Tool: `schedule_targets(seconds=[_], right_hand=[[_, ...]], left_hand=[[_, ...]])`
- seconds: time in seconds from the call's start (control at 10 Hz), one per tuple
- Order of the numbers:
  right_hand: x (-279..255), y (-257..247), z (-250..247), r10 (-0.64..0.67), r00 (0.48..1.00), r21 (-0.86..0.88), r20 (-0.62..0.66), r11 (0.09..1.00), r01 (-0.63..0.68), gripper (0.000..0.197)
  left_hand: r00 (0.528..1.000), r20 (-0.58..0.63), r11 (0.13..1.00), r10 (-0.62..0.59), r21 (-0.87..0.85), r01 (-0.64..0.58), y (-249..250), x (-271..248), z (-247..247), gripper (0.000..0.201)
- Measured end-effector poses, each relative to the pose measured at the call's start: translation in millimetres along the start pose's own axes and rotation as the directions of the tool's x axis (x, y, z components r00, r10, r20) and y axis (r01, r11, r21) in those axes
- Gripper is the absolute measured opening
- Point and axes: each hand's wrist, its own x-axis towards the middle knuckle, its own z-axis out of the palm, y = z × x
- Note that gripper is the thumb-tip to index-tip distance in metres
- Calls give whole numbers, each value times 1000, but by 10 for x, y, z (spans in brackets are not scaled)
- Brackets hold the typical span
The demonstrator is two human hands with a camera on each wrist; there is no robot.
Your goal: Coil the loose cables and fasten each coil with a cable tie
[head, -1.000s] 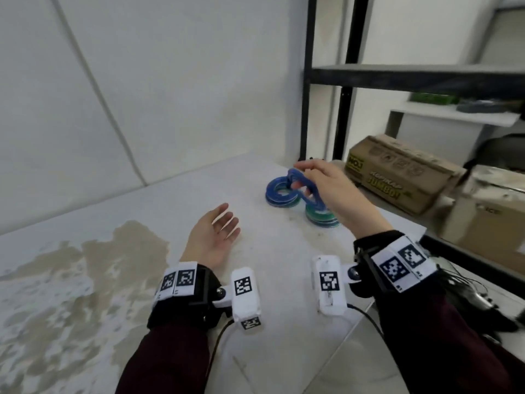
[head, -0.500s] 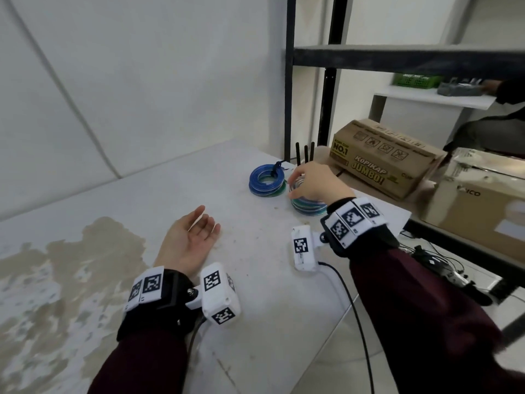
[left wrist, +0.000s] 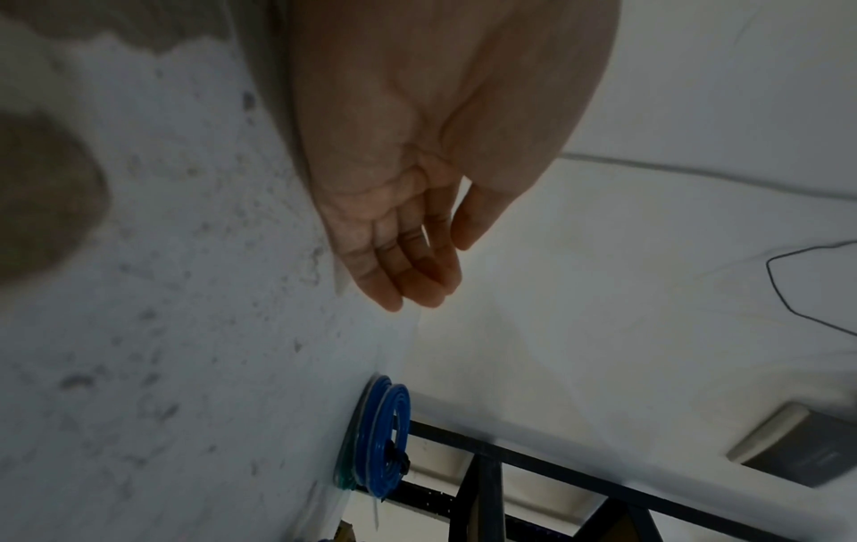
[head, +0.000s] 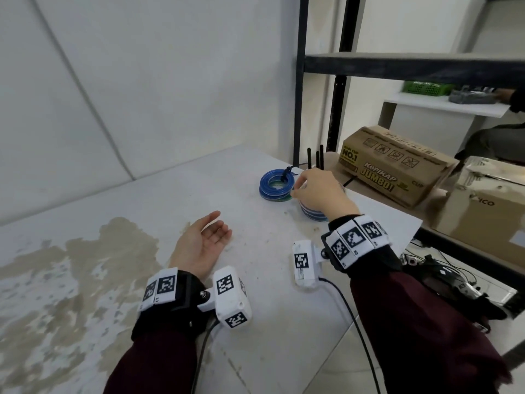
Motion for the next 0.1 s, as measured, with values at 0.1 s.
schedule_targets(seconds=[0.1], right_hand=[[-110,-160,117,-82,997,300,-2,951,79,13]], left_hand=[[998,-36,997,57,53,-55,12,-49,-45,20]])
